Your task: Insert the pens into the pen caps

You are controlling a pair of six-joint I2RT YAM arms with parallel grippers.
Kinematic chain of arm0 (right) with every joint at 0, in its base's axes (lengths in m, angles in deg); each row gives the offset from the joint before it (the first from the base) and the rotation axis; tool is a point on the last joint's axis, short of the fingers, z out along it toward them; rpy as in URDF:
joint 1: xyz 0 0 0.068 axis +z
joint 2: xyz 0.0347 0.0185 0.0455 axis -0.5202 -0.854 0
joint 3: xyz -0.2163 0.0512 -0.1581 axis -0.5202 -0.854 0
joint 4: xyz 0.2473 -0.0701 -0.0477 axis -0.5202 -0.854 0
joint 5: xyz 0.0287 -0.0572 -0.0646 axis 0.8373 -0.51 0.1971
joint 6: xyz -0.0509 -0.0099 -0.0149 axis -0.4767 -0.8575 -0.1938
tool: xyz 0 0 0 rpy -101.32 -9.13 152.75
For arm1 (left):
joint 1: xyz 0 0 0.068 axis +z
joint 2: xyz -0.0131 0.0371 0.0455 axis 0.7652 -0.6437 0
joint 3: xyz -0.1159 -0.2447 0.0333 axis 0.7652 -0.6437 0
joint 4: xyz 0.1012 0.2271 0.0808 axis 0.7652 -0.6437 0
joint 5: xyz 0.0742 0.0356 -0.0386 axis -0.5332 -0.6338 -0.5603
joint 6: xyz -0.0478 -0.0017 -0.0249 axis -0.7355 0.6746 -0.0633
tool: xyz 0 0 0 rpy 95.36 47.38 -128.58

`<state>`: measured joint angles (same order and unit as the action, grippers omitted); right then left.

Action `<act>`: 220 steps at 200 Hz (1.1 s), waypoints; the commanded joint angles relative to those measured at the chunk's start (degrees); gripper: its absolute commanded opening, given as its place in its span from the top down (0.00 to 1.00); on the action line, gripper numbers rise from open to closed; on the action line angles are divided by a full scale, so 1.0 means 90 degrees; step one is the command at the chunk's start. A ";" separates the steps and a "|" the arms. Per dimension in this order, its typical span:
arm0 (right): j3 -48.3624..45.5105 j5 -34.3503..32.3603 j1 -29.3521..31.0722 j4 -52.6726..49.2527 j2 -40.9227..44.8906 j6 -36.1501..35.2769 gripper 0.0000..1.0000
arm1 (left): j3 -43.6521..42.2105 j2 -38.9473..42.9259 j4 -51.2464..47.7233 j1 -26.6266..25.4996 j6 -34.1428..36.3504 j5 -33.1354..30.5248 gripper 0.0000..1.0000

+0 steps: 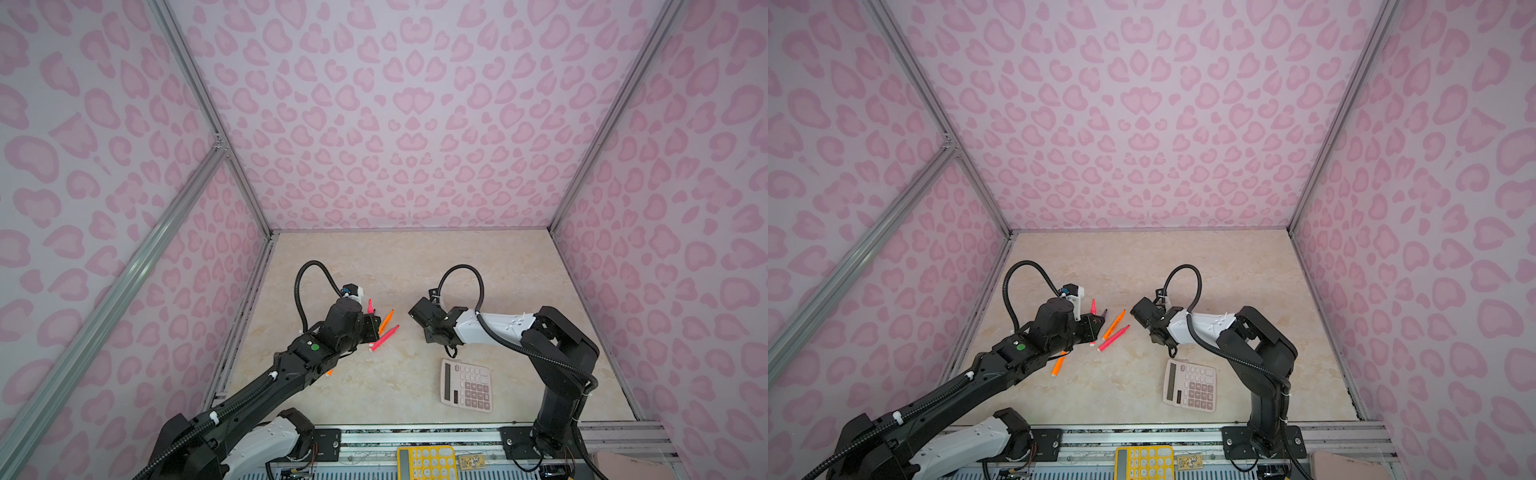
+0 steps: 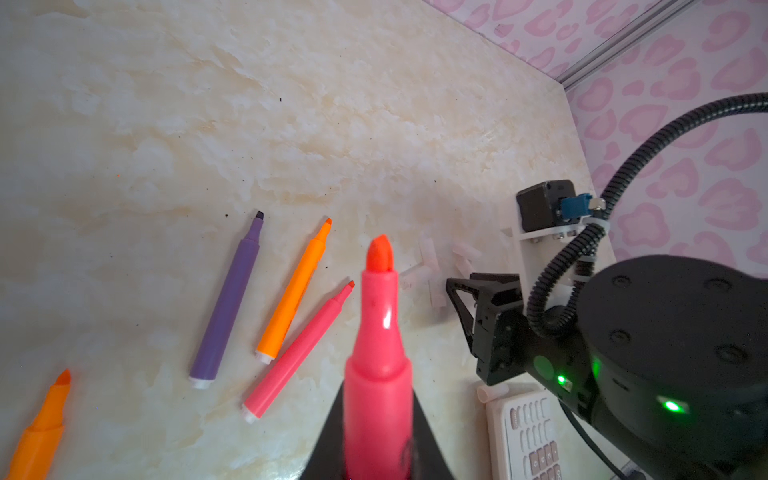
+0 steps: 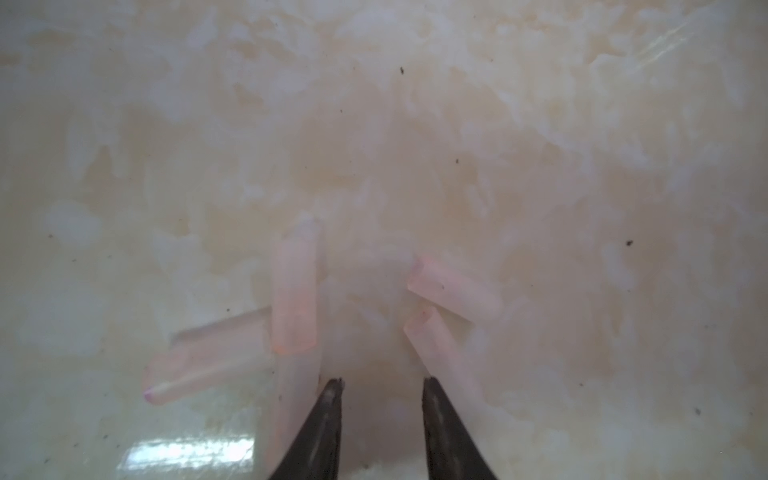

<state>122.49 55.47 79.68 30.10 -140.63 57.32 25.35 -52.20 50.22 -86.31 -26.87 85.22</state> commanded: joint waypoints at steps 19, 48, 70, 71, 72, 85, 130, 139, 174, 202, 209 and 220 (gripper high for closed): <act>-0.0008 -0.0117 0.0177 -0.0141 0.0316 0.0042 0.63 | 0.0081 -0.0007 0.0063 0.0013 0.0065 -0.0082 0.97; 0.0121 0.0029 0.0243 -0.0130 0.0143 0.0004 0.63 | 0.0095 -0.0026 0.0070 0.0007 0.0063 -0.0082 0.97; 0.0268 0.0098 0.0229 -0.0140 -0.0101 -0.0021 0.63 | 0.0081 -0.0026 0.0081 -0.0001 0.0080 -0.0077 0.97; 0.0273 0.0104 0.0232 -0.0140 -0.0107 -0.0022 0.64 | 0.0085 -0.0026 0.0079 -0.0001 0.0083 -0.0080 0.97; 0.0276 0.0107 0.0238 -0.0145 -0.0115 -0.0028 0.64 | 0.0082 -0.0031 0.0079 -0.0001 0.0089 -0.0081 0.97; 0.0327 0.0162 0.0235 -0.0106 -0.0240 -0.0036 0.64 | 0.0082 -0.0017 0.0094 -0.0005 0.0095 -0.0065 0.97; 0.0421 0.0310 0.0185 -0.0016 -0.0502 -0.0053 0.65 | 0.0069 0.0022 0.0121 -0.0040 0.0123 -0.0075 0.97; 0.0408 0.0324 0.0158 0.0015 -0.0521 -0.0050 0.65 | 0.0070 0.0022 0.0116 -0.0047 0.0129 -0.0088 0.97; 0.0328 0.0468 0.0069 0.0144 -0.0552 -0.0040 0.65 | 0.0070 0.0027 0.0121 -0.0059 0.0124 -0.0099 0.97; 0.0289 0.0561 0.0046 0.0200 -0.0592 -0.0022 0.66 | 0.0079 0.0042 0.0123 -0.0074 0.0143 -0.0111 0.97; 0.0276 0.0603 0.0040 0.0242 -0.0592 -0.0022 0.66 | 0.0079 0.0042 0.0122 -0.0079 0.0135 -0.0110 0.97; 0.0265 0.0655 0.0018 0.0276 -0.0612 -0.0011 0.67 | 0.0067 0.0054 0.0131 -0.0087 0.0153 -0.0107 0.97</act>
<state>125.53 59.33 80.08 32.19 -145.22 57.15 25.42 -52.07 50.24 -87.01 -25.98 84.95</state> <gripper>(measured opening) 0.335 0.178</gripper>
